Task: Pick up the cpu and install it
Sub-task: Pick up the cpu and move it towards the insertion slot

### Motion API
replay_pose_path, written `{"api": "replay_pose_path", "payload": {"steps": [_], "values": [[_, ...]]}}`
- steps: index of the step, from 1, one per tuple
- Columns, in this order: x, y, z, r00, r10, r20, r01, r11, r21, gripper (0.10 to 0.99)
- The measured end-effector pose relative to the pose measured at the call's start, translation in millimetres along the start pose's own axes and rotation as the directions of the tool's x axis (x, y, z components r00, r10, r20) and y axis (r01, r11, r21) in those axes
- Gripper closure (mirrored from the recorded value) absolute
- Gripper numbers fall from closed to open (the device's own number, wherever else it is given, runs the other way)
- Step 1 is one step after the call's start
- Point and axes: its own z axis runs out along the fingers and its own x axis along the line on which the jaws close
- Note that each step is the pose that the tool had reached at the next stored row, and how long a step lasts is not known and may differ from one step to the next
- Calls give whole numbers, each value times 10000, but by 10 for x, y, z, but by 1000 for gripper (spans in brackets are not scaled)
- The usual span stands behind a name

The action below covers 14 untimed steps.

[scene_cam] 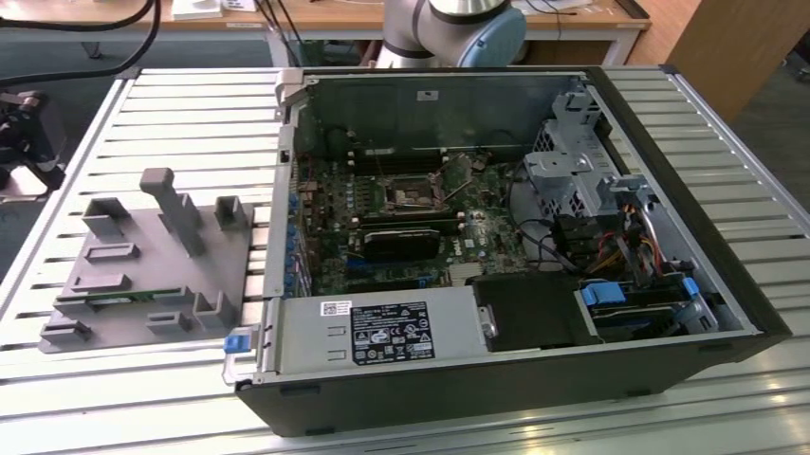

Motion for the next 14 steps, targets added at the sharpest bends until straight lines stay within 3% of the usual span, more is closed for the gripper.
{"api": "replay_pose_path", "payload": {"steps": [9,14], "values": [[0,13,-122,10000,0,1,0,10000,-1,545],[0,23,-247,10000,0,0,0,10000,0,545]]}}
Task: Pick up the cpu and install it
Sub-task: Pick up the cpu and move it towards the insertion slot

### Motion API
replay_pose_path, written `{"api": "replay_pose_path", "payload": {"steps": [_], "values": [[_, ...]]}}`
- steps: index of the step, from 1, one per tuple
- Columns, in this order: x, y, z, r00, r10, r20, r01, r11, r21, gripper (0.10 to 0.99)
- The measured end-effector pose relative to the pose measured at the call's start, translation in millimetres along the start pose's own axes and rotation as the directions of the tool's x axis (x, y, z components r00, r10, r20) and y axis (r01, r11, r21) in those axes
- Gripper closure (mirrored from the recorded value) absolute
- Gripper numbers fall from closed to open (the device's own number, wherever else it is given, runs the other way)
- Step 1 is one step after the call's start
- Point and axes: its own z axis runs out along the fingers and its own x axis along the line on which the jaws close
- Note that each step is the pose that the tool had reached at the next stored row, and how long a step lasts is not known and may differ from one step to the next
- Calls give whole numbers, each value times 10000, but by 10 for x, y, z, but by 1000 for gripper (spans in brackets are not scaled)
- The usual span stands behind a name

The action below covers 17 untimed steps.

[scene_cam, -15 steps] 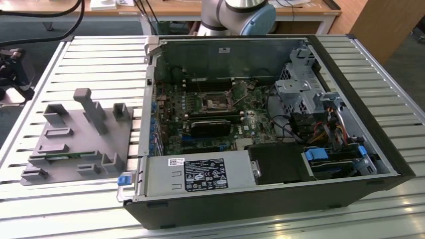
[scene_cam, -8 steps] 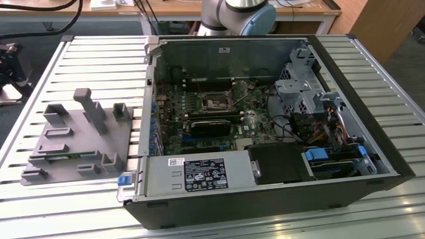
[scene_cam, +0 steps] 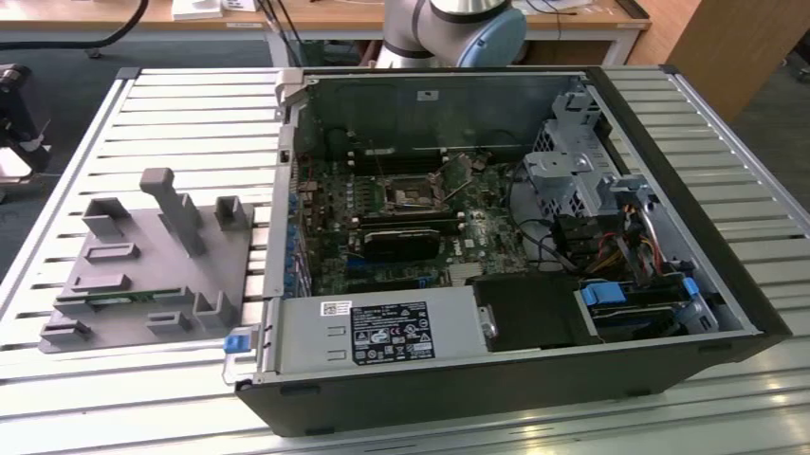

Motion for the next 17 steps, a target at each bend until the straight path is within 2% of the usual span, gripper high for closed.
{"api": "replay_pose_path", "payload": {"steps": [17], "values": [[0,36,-339,10000,0,1,0,10000,0,545]]}}
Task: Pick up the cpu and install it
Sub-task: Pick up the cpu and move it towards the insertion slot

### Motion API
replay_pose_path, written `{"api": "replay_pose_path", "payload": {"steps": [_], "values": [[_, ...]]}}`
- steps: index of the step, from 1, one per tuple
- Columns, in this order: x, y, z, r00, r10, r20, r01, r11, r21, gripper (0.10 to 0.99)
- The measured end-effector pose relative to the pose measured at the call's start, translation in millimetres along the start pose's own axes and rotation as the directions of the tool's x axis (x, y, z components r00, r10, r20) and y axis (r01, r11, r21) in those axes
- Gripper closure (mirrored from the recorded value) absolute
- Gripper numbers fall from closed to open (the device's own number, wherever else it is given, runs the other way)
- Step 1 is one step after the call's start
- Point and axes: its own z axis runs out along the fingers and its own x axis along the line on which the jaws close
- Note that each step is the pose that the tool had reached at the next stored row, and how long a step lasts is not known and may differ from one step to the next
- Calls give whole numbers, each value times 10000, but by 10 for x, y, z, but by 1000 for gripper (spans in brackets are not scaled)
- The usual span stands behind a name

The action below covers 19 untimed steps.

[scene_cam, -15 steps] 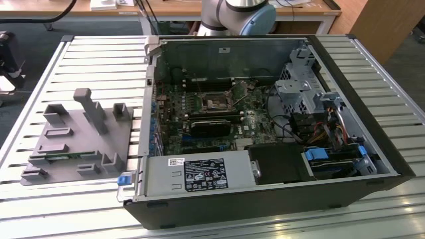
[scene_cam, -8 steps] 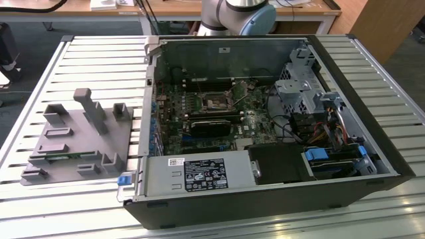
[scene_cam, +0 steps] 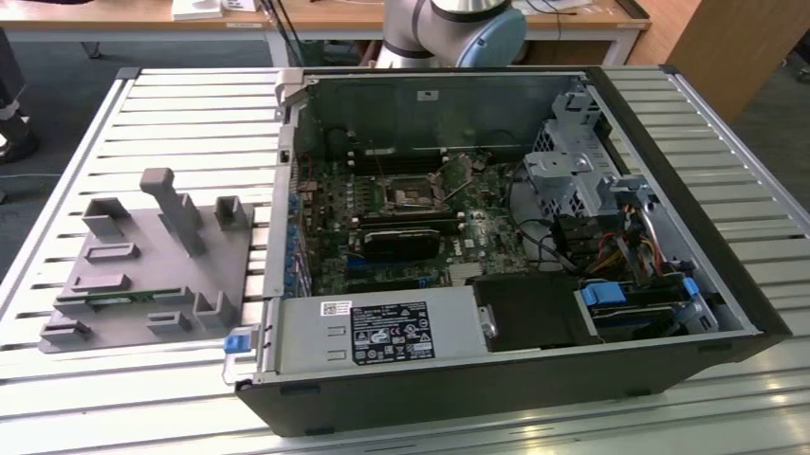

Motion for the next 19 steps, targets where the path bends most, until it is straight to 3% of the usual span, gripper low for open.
{"api": "replay_pose_path", "payload": {"steps": [8,19], "values": [[0,13,-135,10000,0,1,0,10000,0,545],[-104,18,-163,10000,0,0,0,10000,0,545]]}}
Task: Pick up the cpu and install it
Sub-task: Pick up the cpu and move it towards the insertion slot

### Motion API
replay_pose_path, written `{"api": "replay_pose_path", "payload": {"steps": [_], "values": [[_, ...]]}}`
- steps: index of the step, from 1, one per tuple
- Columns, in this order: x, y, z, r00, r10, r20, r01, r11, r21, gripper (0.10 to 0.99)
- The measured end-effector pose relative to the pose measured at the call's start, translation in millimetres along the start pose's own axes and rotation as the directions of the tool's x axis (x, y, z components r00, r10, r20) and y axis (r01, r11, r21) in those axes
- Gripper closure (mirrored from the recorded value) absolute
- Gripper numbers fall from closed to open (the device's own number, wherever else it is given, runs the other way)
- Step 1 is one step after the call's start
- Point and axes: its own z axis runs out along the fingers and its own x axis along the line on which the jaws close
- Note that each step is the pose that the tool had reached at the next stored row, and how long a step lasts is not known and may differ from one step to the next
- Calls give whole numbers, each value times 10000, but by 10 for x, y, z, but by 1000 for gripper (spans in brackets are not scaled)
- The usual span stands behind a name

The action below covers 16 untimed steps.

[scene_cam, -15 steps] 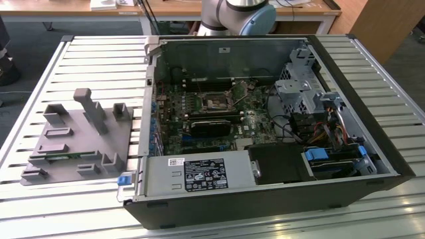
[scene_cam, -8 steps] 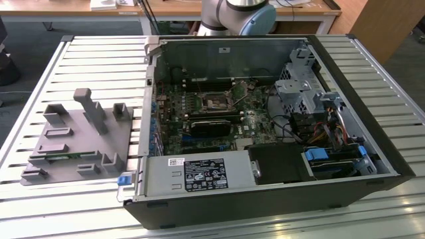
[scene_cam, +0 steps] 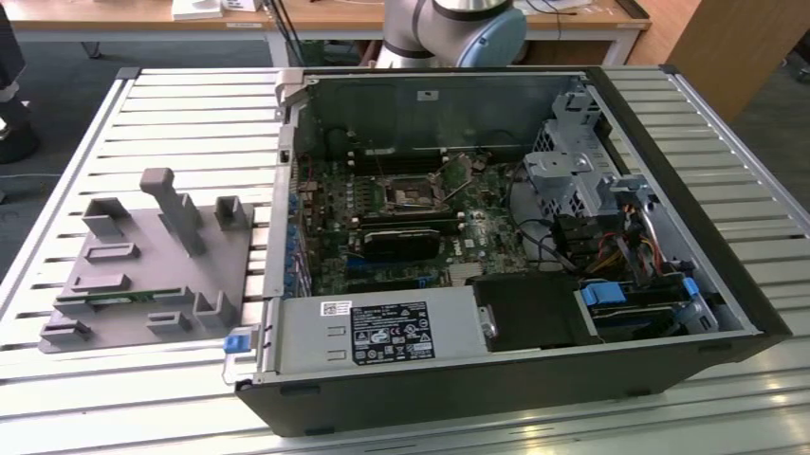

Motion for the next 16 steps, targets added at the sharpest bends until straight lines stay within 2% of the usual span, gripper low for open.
{"api": "replay_pose_path", "payload": {"steps": [16], "values": [[-112,5,-22,10000,0,0,0,10000,0,545]]}}
